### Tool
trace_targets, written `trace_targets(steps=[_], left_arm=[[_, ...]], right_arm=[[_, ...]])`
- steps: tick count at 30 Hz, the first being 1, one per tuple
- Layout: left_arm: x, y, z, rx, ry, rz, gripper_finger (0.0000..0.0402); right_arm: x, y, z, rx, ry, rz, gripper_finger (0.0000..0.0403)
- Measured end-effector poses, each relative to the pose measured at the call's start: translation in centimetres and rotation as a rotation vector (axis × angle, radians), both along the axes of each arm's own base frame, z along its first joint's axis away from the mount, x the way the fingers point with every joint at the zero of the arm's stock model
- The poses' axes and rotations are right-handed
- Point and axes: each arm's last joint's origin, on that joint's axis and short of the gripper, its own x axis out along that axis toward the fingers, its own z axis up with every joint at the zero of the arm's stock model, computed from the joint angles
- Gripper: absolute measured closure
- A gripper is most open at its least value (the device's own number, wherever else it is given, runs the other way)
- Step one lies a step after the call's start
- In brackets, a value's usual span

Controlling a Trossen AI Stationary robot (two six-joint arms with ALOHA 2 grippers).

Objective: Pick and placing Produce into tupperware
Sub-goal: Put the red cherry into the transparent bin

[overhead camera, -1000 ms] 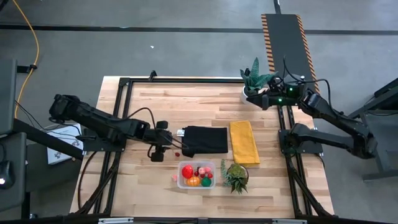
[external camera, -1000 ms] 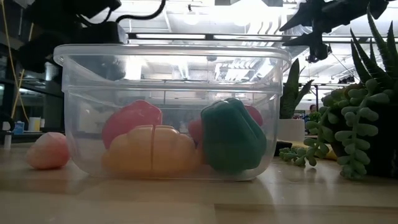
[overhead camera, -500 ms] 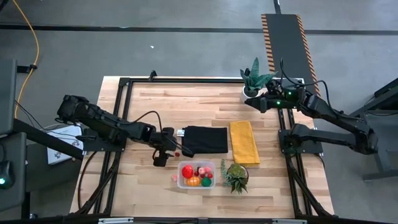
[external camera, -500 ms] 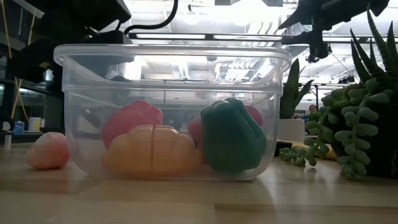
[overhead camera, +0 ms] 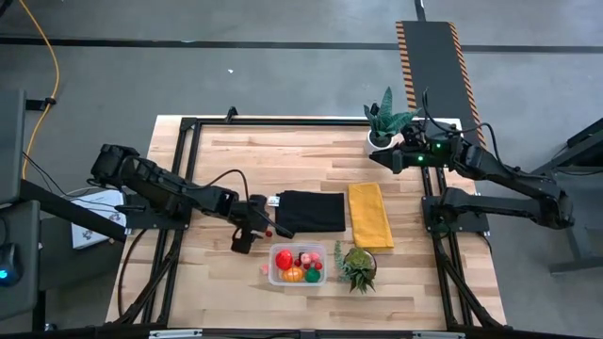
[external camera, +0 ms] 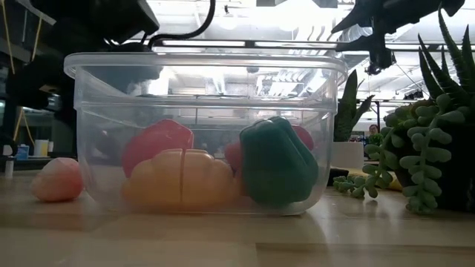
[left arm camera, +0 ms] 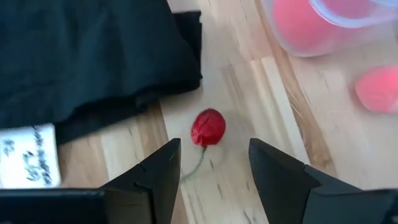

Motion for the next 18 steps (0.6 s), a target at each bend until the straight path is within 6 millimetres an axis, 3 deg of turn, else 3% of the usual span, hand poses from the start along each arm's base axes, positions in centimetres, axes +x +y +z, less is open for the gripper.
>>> trace_targets(steps=[11, 18], left_arm=[[0.6, 0.0, -1.4, 0.036, 0.019, -0.021, 0.0224], [1.0, 0.0, -1.2, 0.037, -0.023, -0.024, 0.0209]], right_arm=[[0.0, 0.1, 0.1, 0.001, -0.005, -0.007, 0.0231], [0.0, 0.0, 0.1, 0.0, -0.005, -0.009, 0.0231]])
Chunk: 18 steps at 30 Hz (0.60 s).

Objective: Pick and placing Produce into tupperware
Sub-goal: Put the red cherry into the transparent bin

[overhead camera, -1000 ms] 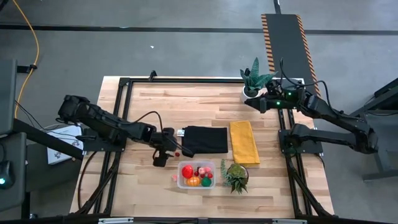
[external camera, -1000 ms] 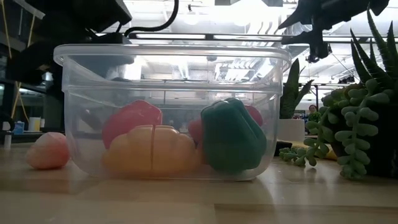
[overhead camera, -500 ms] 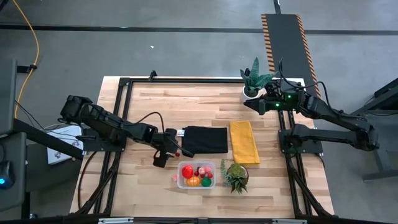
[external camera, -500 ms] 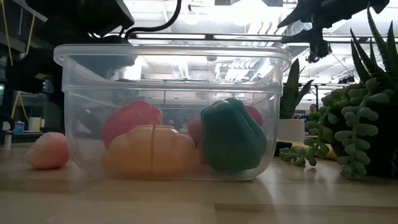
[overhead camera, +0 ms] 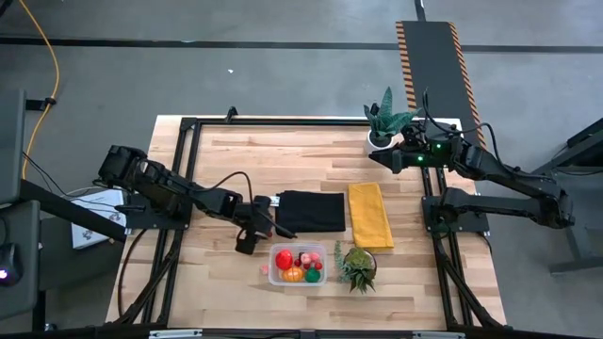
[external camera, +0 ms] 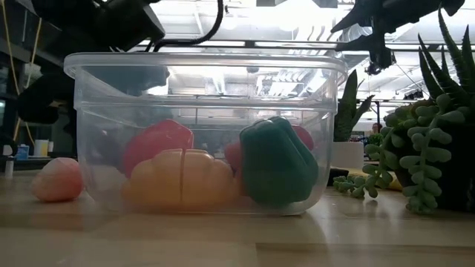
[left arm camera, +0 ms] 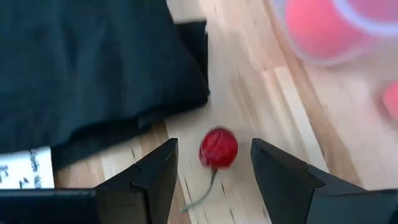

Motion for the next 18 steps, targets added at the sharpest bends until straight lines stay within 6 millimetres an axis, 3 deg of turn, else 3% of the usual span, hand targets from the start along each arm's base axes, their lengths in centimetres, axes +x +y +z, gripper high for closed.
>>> trace_targets(steps=[18], left_arm=[[0.18, -0.07, -0.31, -0.019, 0.001, -0.006, 0.0218]], right_arm=[[-0.02, -0.07, 0.0, -0.009, 0.003, -0.021, 0.0231]])
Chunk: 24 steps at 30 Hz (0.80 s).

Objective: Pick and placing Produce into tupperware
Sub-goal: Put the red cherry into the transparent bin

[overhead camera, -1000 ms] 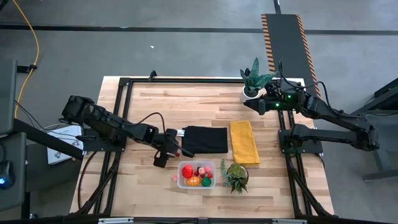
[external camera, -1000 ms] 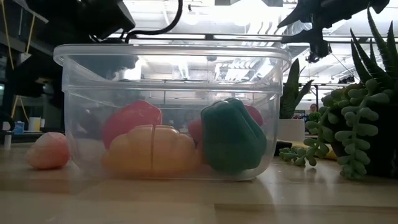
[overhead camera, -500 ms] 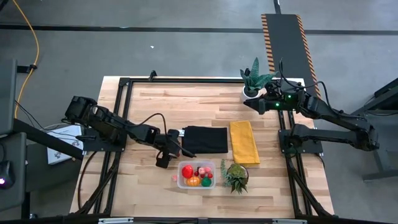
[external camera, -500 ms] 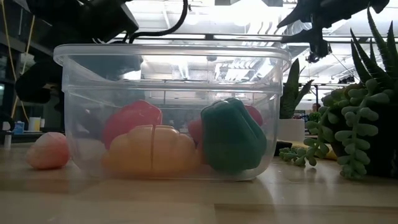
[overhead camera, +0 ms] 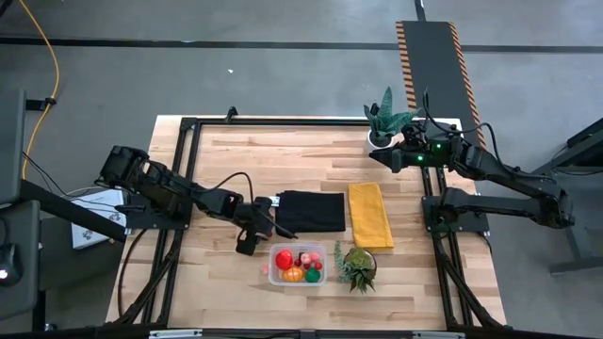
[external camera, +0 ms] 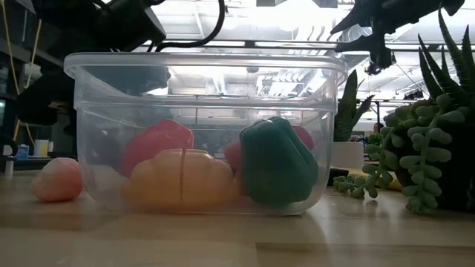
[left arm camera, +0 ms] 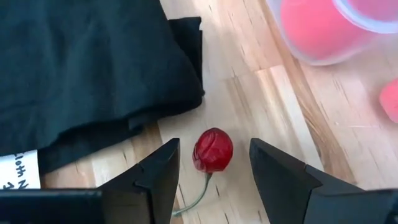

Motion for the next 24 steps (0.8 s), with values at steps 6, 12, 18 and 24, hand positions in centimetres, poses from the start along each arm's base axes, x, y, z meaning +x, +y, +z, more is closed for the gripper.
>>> trace_targets(steps=[6, 12, 18, 24], left_arm=[[-0.08, -0.09, -0.38, -0.027, 0.026, -0.016, 0.0218], [0.03, -0.1, -0.6, -0.028, 0.028, -0.015, 0.0218], [0.01, -0.1, -0.61, -0.028, 0.03, -0.015, 0.0218], [0.01, -0.1, -0.61, -0.028, 0.031, -0.015, 0.0234]], right_arm=[[0.0, 0.0, 0.0, -0.001, 0.0, 0.0, 0.0231], [0.0, 0.0, 0.0, -0.002, 0.0, 0.001, 0.0231], [0.0, -0.01, 0.0, -0.007, 0.002, -0.002, 0.0231], [-0.01, -0.03, 0.0, -0.012, 0.003, -0.006, 0.0231]])
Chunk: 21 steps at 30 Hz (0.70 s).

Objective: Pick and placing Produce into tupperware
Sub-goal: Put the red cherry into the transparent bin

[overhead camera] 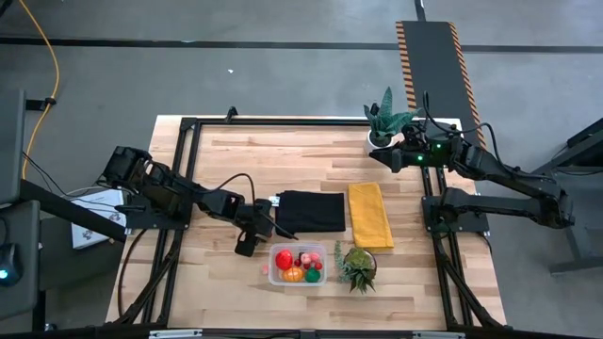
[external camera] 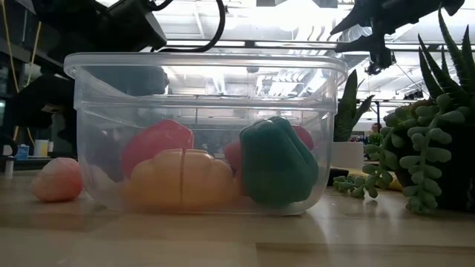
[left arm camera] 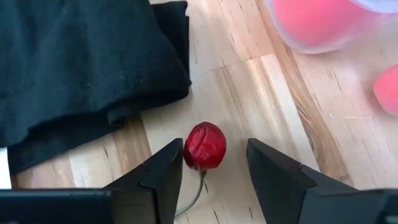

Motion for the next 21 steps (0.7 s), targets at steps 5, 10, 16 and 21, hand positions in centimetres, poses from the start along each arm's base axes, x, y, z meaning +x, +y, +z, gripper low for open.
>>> trace_targets(steps=[5, 10, 16, 21], left_arm=[[-0.01, -0.05, 0.0, -0.016, 0.002, -0.009, 0.0254], [-0.03, -0.05, -0.01, -0.016, 0.004, -0.009, 0.0268], [-0.04, -0.05, -0.01, -0.025, 0.007, 0.007, 0.0282], [-0.05, -0.05, -0.02, -0.028, 0.01, 0.012, 0.0286]], right_arm=[[0.0, 0.0, 0.0, 0.0, 0.0, -0.001, 0.0231], [0.0, 0.0, 0.0, 0.0, 0.0, -0.001, 0.0231], [0.0, 0.0, 0.0, 0.0, 0.0, -0.001, 0.0231], [0.0, 0.0, 0.0, 0.0, 0.0, -0.001, 0.0231]])
